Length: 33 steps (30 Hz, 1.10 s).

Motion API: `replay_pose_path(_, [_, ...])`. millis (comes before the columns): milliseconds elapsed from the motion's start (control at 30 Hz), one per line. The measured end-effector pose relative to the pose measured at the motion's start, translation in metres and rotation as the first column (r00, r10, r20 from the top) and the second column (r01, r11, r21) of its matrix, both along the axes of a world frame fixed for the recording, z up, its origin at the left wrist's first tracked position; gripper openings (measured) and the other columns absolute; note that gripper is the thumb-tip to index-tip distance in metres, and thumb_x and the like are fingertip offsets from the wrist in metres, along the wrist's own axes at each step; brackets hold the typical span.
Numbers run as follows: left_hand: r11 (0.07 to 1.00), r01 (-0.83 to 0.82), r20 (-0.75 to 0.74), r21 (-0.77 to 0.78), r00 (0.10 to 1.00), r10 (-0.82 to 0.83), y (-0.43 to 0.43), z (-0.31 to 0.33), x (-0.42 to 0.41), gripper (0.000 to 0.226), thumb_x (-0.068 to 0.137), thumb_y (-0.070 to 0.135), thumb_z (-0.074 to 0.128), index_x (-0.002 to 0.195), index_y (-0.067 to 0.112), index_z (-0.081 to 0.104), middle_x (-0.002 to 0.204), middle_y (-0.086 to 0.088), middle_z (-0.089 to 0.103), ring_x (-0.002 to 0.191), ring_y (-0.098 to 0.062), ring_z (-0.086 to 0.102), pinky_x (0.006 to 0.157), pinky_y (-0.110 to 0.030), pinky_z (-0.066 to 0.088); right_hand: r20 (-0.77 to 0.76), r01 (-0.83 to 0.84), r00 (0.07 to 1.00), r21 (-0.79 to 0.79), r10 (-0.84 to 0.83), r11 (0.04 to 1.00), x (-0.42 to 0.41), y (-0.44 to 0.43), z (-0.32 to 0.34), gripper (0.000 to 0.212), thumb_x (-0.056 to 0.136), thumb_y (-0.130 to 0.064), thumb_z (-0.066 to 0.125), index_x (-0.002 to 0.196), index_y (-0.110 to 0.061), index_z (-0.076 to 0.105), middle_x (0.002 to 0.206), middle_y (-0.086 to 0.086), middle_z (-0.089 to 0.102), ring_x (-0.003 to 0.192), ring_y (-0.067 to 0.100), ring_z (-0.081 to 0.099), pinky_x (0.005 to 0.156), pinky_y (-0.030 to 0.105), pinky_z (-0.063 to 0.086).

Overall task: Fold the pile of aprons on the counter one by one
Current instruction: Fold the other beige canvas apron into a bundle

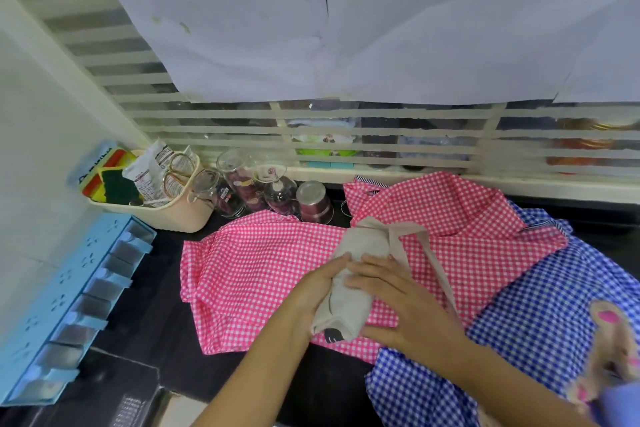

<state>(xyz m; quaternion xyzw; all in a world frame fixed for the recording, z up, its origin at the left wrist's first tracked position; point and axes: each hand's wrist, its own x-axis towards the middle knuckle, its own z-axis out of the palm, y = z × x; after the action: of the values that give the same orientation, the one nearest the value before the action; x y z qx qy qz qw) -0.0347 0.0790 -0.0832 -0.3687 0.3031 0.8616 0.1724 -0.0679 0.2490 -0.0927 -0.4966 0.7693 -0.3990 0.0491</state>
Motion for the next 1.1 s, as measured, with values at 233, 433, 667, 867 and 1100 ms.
replay_pose_path(233, [0.974, 0.06, -0.116, 0.219, 0.993, -0.035, 0.013, 0.04, 0.011, 0.042, 0.087, 0.014, 0.057, 0.123, -0.008, 0.058, 0.107, -0.024, 0.063, 0.093, -0.034, 0.063, 0.087, -0.041, 0.053, -0.255, -0.051, 0.967, -0.145, 0.012, 0.988, 0.007, 0.0, 0.024, 0.03, 0.089, -0.045, 0.056, 0.116, -0.033, 0.063, 0.105, -0.013, 0.054, 0.097, 0.005, 0.048, 0.088, 0.014, 0.038])
replay_pose_path(433, [0.977, -0.011, -0.172, 0.211, 0.984, 0.048, 0.023, 0.064, 0.018, 0.029, 0.084, 0.007, 0.053, 0.099, -0.016, 0.062, 0.088, -0.027, 0.067, 0.068, -0.034, 0.069, 0.054, -0.035, 0.059, 0.161, 0.052, 0.987, -0.241, -0.013, 0.969, 0.008, -0.001, 0.062, 0.038, 0.071, -0.061, 0.07, 0.092, -0.029, 0.07, 0.086, -0.023, 0.069, 0.081, -0.004, 0.065, 0.073, 0.017, 0.053])
replay_pose_path(667, [0.985, -0.123, -0.404, 0.12, 0.9, 0.161, 0.034, 0.068, 0.026, 0.035, 0.08, -0.006, 0.046, 0.109, -0.007, 0.066, 0.106, -0.025, 0.066, 0.087, -0.029, 0.068, 0.07, -0.034, 0.059, 0.581, 0.455, 0.763, -0.171, -0.284, 0.874, -0.001, -0.018, 0.08, 0.02, 0.09, -0.033, 0.058, 0.108, -0.025, 0.063, 0.098, -0.011, 0.067, 0.083, -0.005, 0.062, 0.064, 0.007, 0.046])
replay_pose_path(867, [0.941, -0.093, -0.553, -0.325, 0.826, -0.109, 0.035, 0.07, 0.032, 0.041, 0.09, 0.03, 0.058, 0.122, 0.004, 0.061, 0.116, -0.017, 0.067, 0.105, -0.028, 0.066, 0.085, -0.034, 0.055, 0.592, 0.516, 0.714, -0.083, -0.374, 0.853, 0.001, -0.021, 0.08, 0.018, 0.096, -0.03, 0.052, 0.106, -0.023, 0.065, 0.088, -0.016, 0.063, 0.079, -0.004, 0.059, 0.058, 0.003, 0.042])
replay_pose_path(1100, [0.542, -0.166, -0.448, -0.824, 0.776, -0.443, 0.033, 0.076, 0.04, 0.028, 0.091, 0.028, 0.061, 0.119, 0.024, 0.063, 0.108, 0.003, 0.071, 0.098, -0.013, 0.068, 0.083, -0.027, 0.055, 0.663, 0.539, 0.668, -0.118, -0.338, 0.834, 0.0, -0.02, 0.086, 0.026, 0.096, -0.038, 0.048, 0.106, -0.025, 0.068, 0.09, -0.007, 0.071, 0.079, 0.004, 0.067, 0.073, 0.025, 0.055])
